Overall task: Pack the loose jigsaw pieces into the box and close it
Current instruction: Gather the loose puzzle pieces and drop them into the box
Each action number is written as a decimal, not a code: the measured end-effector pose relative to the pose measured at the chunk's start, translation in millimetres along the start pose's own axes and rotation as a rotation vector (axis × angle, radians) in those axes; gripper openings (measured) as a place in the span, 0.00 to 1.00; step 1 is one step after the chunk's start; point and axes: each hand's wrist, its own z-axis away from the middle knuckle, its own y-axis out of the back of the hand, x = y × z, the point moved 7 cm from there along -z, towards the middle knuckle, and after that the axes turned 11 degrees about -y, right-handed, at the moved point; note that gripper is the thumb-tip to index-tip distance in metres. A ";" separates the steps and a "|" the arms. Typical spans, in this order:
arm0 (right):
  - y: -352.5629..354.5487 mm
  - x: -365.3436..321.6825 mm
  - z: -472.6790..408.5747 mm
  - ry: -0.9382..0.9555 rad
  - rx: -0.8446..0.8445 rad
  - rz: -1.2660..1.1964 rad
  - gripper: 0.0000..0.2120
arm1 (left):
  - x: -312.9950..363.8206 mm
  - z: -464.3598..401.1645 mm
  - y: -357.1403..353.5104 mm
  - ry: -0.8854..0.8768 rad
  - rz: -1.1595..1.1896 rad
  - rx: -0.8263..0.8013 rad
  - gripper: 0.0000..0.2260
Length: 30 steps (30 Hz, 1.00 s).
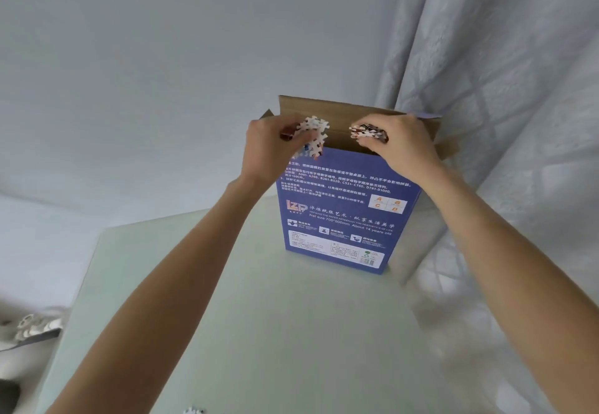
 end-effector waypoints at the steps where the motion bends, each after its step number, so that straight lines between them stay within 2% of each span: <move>1: -4.1 2.6 -1.0 -0.011 -0.019 0.012 0.12 | 0.2 -9.0 -2.7 -0.019 -0.011 0.012 0.07; 6: -17.1 13.7 -3.3 -0.057 -0.153 0.032 0.12 | 7.7 -40.4 -22.1 -0.160 -0.049 0.026 0.07; 9: -14.8 15.2 -1.4 -0.031 -0.129 0.033 0.06 | 13.0 -45.5 -33.8 -0.277 -0.126 -0.006 0.08; 12: -12.0 13.7 0.8 -0.038 -0.093 -0.011 0.08 | 13.4 -45.1 -46.6 -0.364 -0.172 -0.083 0.07; 16: -6.6 16.9 2.4 -0.079 -0.011 -0.021 0.07 | 2.8 -45.9 -63.5 -0.341 -0.212 -0.217 0.08; 20: -5.0 16.5 2.6 -0.091 -0.004 0.024 0.08 | -12.9 -48.8 -80.1 -0.205 -0.350 -0.449 0.10; 22: -2.4 15.3 3.0 -0.066 0.030 0.029 0.05 | -14.4 -48.8 -80.4 -0.180 -0.335 -0.482 0.09; 26: 0.9 14.2 8.2 -0.046 0.063 0.039 0.07 | -11.3 -48.0 -77.5 -0.179 -0.302 -0.521 0.09; 30: -2.8 12.5 15.2 -0.037 0.054 0.033 0.07 | -10.0 -44.3 -78.7 -0.251 -0.337 -0.588 0.14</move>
